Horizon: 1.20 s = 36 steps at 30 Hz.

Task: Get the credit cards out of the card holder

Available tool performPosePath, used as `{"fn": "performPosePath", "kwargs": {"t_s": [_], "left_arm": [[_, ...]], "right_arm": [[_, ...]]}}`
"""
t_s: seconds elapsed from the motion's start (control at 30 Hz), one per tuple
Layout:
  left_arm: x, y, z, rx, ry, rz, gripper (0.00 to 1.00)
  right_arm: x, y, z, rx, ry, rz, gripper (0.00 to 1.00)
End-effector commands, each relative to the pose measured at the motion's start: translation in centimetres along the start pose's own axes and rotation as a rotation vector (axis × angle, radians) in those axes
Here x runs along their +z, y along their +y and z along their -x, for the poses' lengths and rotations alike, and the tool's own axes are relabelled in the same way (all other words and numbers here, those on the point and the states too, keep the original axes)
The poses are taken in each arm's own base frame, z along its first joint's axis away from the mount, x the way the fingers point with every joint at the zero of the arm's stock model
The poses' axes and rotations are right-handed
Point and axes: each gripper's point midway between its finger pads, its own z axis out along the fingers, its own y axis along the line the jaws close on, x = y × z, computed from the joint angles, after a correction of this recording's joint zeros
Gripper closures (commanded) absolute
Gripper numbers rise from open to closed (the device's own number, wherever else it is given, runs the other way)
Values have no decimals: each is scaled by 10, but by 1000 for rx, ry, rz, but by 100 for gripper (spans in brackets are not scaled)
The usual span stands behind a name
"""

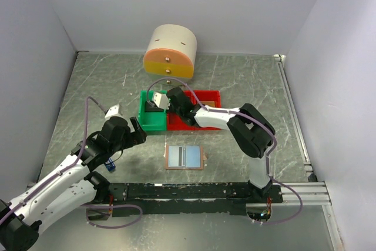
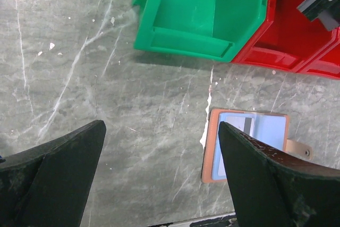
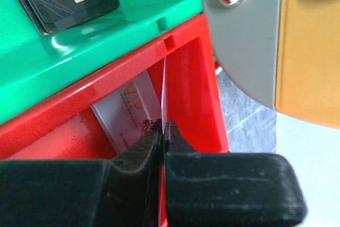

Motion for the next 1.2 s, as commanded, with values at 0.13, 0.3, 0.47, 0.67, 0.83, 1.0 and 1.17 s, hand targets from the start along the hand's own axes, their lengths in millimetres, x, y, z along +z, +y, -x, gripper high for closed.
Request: {"fn": "performPosePath", "kwargs": {"t_s": [0.13,0.3,0.47,0.67,0.83,1.0,1.17], "left_arm": [[-6,-7,11,-3,-17,-34,0],[-6,-7,11,-4,-17,-34,0],[-6,-8,10,-4,-11,-43,0],[-8,-9,11,-8,-7,-48,0],[-8,-10,10,-5,3,-51,1],[-8,-12,10,1,9,-56,1],[-6,-11,8,2,13,-57,0]], "right_arm": [[14,7,-8,-17,26,11,96],[15,15,-13,23,57,62,87],[10,18,-14,47,64,85,71],[4,21,-20,47,69,100,70],[3,23,-28,66,97,100,70],[0,22,-18,118,62,119,47],[-1,13,-7,150,38,108,47]]}}
